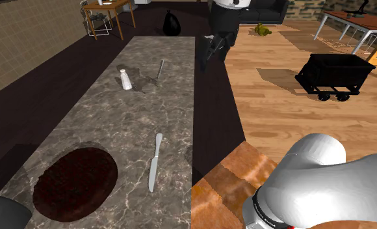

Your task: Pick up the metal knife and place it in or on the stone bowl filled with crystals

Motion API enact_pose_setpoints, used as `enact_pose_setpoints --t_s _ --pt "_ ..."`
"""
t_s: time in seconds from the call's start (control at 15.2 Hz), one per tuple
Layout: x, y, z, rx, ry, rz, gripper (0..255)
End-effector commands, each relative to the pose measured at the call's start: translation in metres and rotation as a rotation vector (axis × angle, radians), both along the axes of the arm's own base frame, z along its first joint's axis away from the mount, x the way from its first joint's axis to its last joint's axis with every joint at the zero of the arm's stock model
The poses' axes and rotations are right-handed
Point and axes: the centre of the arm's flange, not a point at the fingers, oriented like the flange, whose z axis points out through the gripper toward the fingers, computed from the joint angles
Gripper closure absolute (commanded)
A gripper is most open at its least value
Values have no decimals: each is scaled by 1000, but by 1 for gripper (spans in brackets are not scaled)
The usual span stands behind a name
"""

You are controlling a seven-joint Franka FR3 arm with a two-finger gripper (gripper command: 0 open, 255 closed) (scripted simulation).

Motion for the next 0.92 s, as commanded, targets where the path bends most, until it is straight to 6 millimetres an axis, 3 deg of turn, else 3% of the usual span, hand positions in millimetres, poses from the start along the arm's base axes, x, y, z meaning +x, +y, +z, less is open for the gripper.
enact_pose_setpoints --t_s 0.0,0.86 --pt "0 0 0 0 0 0 0" --pt "0 122 -121 40 77 -400 0"
